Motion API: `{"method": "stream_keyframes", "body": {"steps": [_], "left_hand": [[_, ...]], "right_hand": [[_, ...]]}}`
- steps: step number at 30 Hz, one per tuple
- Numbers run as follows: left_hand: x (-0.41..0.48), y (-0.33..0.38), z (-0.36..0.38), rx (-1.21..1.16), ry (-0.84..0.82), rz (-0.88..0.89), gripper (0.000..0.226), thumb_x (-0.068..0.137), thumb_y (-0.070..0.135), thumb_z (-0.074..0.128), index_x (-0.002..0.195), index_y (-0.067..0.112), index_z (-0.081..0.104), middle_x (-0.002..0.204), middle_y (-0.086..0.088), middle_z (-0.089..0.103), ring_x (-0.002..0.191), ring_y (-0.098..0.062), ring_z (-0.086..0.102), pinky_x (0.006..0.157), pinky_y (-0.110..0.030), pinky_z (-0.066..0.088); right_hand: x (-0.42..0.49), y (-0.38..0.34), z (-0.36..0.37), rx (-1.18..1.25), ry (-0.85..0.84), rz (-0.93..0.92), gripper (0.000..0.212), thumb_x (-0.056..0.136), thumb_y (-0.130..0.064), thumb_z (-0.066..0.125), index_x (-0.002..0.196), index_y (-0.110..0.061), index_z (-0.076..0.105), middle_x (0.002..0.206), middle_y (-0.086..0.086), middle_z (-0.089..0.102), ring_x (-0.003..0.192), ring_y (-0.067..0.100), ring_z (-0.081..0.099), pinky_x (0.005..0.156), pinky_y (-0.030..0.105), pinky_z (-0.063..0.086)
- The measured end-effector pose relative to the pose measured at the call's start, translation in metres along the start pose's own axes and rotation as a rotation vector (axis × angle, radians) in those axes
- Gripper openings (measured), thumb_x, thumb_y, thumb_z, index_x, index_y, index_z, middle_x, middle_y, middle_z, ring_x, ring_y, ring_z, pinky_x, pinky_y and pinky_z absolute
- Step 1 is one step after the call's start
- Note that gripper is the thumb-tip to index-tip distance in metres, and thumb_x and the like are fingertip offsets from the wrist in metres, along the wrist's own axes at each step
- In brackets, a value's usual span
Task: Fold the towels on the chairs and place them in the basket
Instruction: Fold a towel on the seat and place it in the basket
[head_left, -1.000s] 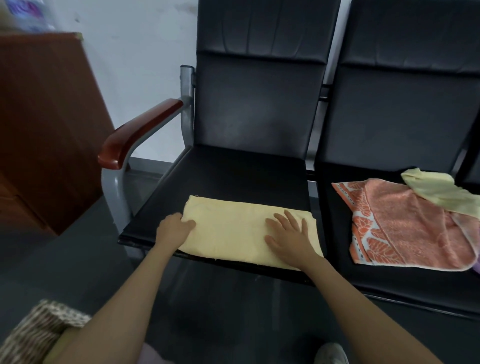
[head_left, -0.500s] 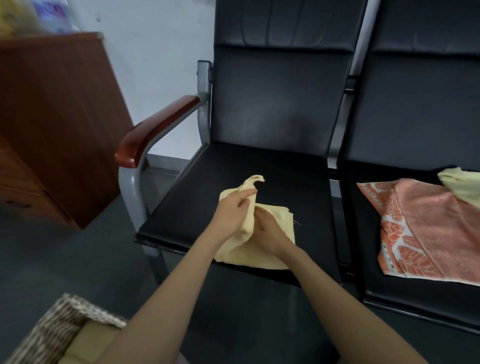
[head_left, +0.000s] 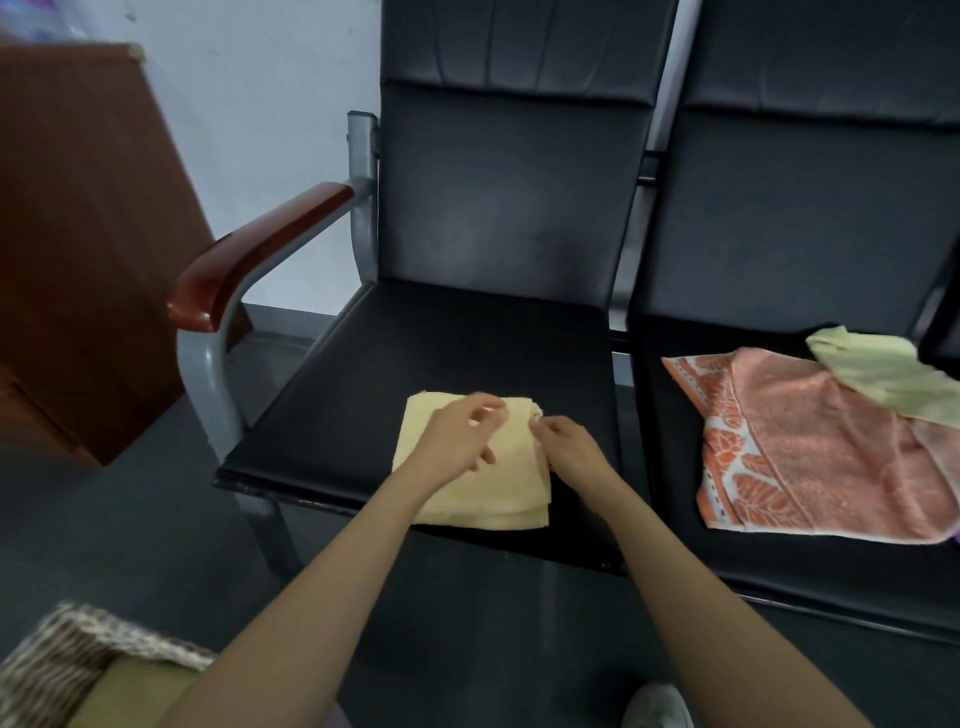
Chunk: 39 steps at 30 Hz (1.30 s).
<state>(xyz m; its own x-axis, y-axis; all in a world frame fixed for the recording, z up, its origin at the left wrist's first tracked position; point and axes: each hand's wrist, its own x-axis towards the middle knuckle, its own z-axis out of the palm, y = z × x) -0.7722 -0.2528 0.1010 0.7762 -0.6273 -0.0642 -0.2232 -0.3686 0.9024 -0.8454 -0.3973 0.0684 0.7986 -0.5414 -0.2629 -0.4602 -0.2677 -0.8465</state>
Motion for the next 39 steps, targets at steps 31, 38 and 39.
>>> {"method": "stream_keyframes", "body": {"steps": [31, 38, 39], "left_hand": [[-0.001, -0.077, 0.008, 0.824, 0.092, -0.072, 0.052, 0.103, 0.035, 0.01, 0.153, 0.022, 0.005, 0.16, 0.008, -0.003, 0.146, -0.005, -0.007, 0.118, -0.044, -0.01], [0.002, -0.076, -0.003, 0.604, 0.345, -0.287, 0.066, 0.094, 0.054, 0.039, 0.138, 0.007, 0.027, 0.146, -0.011, 0.022, 0.137, -0.028, 0.015, 0.113, -0.043, 0.01], [0.002, -0.075, -0.006, 0.634, 0.344, -0.336, 0.07, 0.091, 0.06, 0.041, 0.134, 0.005, 0.033, 0.141, -0.011, 0.026, 0.132, -0.029, 0.021, 0.111, -0.043, 0.016]], "right_hand": [[-0.002, 0.017, 0.05, -0.839, 0.034, -0.257, 0.056, 0.101, -0.047, 0.009, 0.153, -0.027, 0.0, 0.16, -0.006, -0.007, 0.147, 0.015, -0.012, 0.119, 0.045, -0.005], [-0.014, 0.023, 0.043, -0.745, 0.346, -0.009, 0.079, 0.093, -0.063, 0.026, 0.144, -0.002, 0.023, 0.152, 0.013, 0.015, 0.142, 0.028, 0.012, 0.117, 0.045, 0.01], [-0.013, 0.022, 0.043, -0.738, 0.361, -0.011, 0.077, 0.093, -0.063, 0.028, 0.139, 0.0, 0.03, 0.149, 0.012, 0.02, 0.139, 0.028, 0.015, 0.116, 0.044, 0.013]]}}
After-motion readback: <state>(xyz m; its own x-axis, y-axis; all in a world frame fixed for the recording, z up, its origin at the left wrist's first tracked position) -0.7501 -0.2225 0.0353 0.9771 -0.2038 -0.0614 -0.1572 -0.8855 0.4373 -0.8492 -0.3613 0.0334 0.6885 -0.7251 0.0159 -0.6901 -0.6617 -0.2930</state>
